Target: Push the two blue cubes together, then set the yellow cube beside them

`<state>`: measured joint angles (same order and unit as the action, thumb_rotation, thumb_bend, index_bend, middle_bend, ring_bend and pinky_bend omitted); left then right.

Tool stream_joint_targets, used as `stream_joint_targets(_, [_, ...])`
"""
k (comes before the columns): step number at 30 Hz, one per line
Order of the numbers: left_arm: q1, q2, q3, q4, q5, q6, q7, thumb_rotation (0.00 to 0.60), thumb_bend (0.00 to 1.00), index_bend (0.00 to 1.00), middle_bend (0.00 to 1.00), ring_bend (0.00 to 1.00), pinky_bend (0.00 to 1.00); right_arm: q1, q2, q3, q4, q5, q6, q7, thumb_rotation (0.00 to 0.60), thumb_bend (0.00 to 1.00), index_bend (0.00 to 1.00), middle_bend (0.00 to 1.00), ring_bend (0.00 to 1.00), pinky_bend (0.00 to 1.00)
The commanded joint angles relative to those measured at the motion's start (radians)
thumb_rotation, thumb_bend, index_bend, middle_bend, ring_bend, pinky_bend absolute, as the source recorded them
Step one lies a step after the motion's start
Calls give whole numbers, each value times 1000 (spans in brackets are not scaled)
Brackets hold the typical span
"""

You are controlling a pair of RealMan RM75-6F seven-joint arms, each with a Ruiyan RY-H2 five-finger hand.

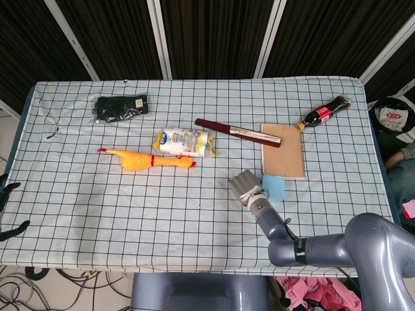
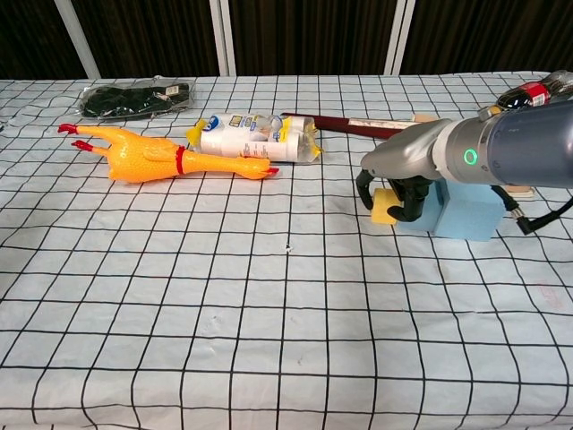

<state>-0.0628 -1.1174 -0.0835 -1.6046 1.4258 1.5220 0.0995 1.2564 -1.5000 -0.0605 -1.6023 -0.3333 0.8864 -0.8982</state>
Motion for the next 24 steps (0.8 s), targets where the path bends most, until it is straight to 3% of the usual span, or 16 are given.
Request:
stream_joint_targets(1, [0,0,0,-1,0,0,0,600,49,221,70,0,0,0,2,0,0,4,-3,1,600,512,324,1000,1000,1000])
stream_joint_targets(13, [0,0,0,-1,-1,0,0,600,48,221,70,0,0,-1,7,4,-7,1,1,7,600,511,325,1000,1000,1000])
stream_joint_targets(24, [-1,-1,-1,3,-1,-1,3,600,48,221,70,0,0,-13,63,59,-96,-54,45,62,600,490,313,1000,1000,1000])
